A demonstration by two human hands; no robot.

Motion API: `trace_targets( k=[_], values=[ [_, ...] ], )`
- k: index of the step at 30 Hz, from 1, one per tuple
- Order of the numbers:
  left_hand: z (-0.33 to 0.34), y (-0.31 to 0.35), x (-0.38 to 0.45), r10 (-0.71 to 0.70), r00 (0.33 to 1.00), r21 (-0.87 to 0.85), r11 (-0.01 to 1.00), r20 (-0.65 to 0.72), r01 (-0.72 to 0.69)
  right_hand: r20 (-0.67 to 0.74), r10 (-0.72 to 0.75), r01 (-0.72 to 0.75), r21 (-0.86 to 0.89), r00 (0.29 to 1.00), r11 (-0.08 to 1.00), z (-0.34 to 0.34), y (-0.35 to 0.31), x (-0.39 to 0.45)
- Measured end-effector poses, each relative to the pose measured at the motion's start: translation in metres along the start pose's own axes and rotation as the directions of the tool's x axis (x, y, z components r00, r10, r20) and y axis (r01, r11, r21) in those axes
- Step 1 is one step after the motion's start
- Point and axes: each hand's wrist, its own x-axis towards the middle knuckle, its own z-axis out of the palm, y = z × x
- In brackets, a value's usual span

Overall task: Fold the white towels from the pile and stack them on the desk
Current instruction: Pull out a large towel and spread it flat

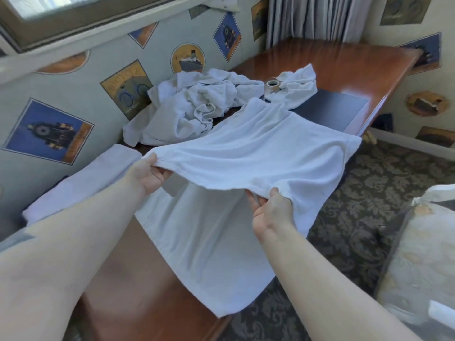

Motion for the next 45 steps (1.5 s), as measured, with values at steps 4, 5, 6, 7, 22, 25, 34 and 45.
trace_targets(
  k=[4, 5, 6, 7, 22, 25, 34, 45],
  values=[
    [-0.017, 0.009, -0.003, -0.026, 0.999, -0.015, 1.0, 0.024, 0.026, -0.033, -0.005, 0.004, -0.027, 0.999, 1.0, -0.001, 0.031, -0.011],
    [-0.024, 0.012, -0.002, -0.033, 0.999, -0.013, 0.999, 0.033, 0.033, -0.044, -0.014, 0.012, -0.031, 0.999, 0.999, -0.003, 0.041, -0.015],
    [-0.032, 0.014, -0.001, -0.037, 0.998, -0.01, 0.999, 0.045, 0.037, -0.05, -0.025, 0.024, -0.032, 0.998, 0.999, -0.005, 0.052, -0.019],
    [-0.039, 0.015, 0.0, -0.038, 0.998, -0.004, 0.999, 0.057, 0.038, -0.056, -0.038, 0.037, -0.029, 0.998, 0.999, -0.006, 0.06, -0.022],
    [-0.137, -0.006, 0.015, -0.181, 0.977, 0.032, 0.983, 0.113, 0.178, -0.291, -0.224, 0.241, 0.022, 0.93, 0.97, -0.044, 0.147, -0.065],
    [-0.152, -0.015, 0.019, -0.196, 0.977, 0.03, 0.981, 0.09, 0.194, -0.29, -0.245, 0.243, -0.044, 0.925, 0.969, -0.056, 0.154, -0.061],
    [-0.19, -0.021, 0.03, -0.064, 0.996, 0.249, 0.968, 0.069, 0.045, -0.444, -0.356, 0.248, -0.283, 0.822, 0.926, -0.079, 0.211, -0.078],
    [-0.221, -0.019, 0.051, -0.044, 0.994, 0.37, 0.929, 0.099, 0.004, -0.466, -0.46, 0.25, -0.443, 0.756, 0.861, -0.084, 0.257, -0.091]
  ],
)
